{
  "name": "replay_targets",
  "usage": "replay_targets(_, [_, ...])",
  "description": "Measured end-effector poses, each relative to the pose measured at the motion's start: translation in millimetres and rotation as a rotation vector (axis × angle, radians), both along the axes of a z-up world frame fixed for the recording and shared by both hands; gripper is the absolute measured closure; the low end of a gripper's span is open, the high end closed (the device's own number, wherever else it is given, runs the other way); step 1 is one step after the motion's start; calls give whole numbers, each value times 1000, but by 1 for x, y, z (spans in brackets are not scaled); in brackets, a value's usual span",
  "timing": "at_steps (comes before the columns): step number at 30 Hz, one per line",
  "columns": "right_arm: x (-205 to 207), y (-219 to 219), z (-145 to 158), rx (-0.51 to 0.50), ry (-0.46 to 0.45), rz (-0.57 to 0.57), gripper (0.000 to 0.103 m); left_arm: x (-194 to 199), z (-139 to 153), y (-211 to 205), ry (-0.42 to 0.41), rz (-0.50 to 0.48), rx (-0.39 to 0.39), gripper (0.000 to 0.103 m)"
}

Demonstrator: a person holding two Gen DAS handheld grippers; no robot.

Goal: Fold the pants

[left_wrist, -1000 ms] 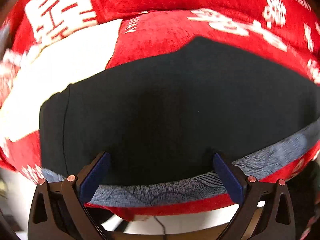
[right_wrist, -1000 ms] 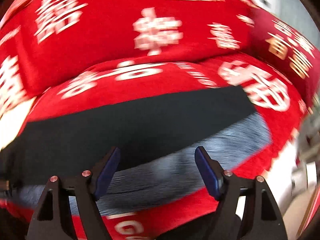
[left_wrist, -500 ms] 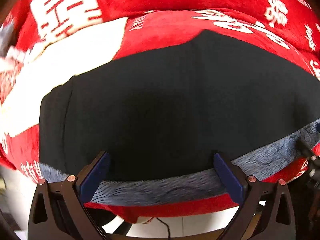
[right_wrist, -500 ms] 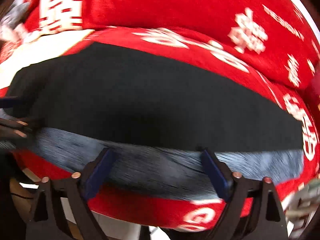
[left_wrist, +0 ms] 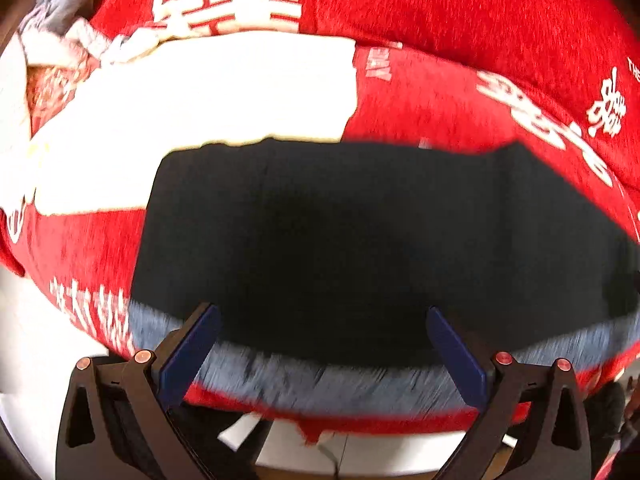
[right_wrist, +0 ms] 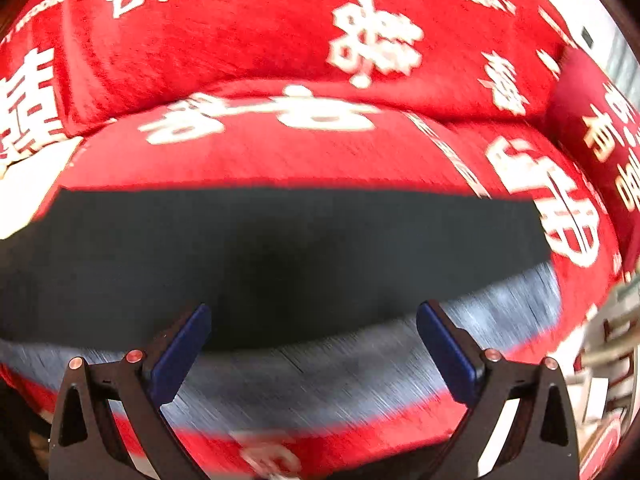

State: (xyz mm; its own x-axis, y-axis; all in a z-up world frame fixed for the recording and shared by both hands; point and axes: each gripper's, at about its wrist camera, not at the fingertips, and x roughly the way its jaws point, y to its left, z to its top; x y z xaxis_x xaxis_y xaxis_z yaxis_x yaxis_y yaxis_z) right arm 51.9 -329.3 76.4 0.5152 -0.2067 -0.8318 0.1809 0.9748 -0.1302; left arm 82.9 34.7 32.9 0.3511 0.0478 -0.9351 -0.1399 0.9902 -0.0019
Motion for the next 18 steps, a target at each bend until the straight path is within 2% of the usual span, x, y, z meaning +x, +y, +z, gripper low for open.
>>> replay_targets(2, [26, 16, -9, 5, 19, 30, 1, 20, -4, -8, 13, 6, 6, 0])
replay_targets(5, [58, 24, -33, 26, 120, 51, 1, 40, -20, 2, 50, 42, 37, 0])
replay_targets(8, [57, 6, -32, 12, 92, 61, 1, 36, -26, 29, 51, 82, -14, 0])
replay_targets(10, [50, -26, -29, -22, 88, 10, 1, 29, -29, 45, 55, 114, -12, 0])
replay_targets(13, [39, -104, -30, 75, 93, -147, 1, 21, -36, 73, 67, 165, -83, 0])
replay_targets(14, [33, -127, -30, 118, 85, -197, 1, 19, -37, 77, 68, 176, -72, 0])
replay_targets(15, [24, -155, -31, 135, 84, -273, 0, 17, -37, 79, 68, 182, -65, 0])
replay_targets(18, [13, -190, -30, 124, 93, -360, 0, 12, -36, 85, 73, 207, -81, 0])
